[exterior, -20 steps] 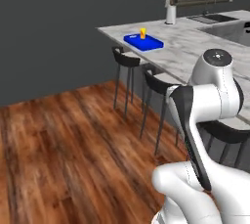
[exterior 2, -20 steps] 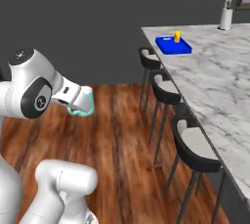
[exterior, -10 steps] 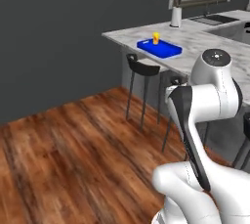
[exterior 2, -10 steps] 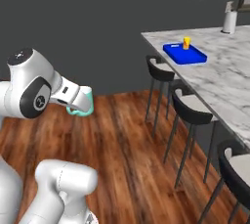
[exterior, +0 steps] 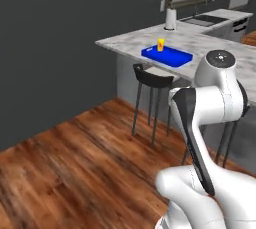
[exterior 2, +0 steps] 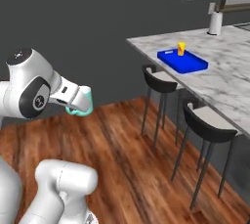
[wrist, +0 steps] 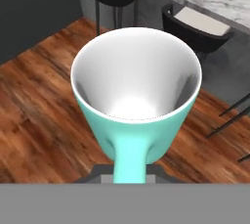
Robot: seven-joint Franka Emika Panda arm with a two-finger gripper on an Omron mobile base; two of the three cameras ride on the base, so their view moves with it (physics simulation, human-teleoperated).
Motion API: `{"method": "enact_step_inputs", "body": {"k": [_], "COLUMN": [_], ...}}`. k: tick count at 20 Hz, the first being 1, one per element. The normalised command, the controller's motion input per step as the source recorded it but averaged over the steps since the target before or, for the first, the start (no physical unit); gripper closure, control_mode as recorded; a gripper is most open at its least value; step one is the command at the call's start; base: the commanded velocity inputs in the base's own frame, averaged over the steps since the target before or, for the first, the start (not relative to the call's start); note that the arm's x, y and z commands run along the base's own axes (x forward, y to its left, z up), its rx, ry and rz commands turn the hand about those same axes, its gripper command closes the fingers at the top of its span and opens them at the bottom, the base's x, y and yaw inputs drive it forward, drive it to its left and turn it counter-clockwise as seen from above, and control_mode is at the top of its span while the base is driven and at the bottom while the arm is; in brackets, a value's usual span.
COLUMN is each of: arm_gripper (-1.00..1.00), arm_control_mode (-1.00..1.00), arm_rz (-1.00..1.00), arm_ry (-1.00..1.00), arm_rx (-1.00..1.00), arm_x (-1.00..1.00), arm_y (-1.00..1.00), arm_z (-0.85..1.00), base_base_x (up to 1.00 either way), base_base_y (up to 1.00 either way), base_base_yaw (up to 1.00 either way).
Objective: There is a tray on the dining counter. Grab the cup, mug, and pitcher and place them on the tray. The pitcher may be placed next to the tray if it cannot fit the tray.
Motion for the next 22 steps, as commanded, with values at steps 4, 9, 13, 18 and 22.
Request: {"method": "enact_step_inputs", "body": {"k": [4,9,13,18,22], "arm_gripper": [1.0,1.0,1.0,1.0,1.0], "arm_control_mode": [1.0,1.0,1.0,1.0,1.0], "arm_rz": [0.0,0.0,0.0,0.0,0.0], "arm_ry": [0.0,0.0,0.0,0.0,0.0], "arm_rx": [0.0,0.0,0.0,0.0,0.0], "arm_x": [0.0,0.0,0.0,0.0,0.0], "arm_y": [0.0,0.0,0.0,0.0,0.0], "arm_z": [0.0,0.0,0.0,0.0,0.0], "base_base_x": [0.94,0.97,0.99,0.93,0.96], "base_base_y": [0.93,0.73,0.57,0.53,0.51], "base_base_yaw": [-0.36,-0.38,-0.41,-0.41,-0.41]}}
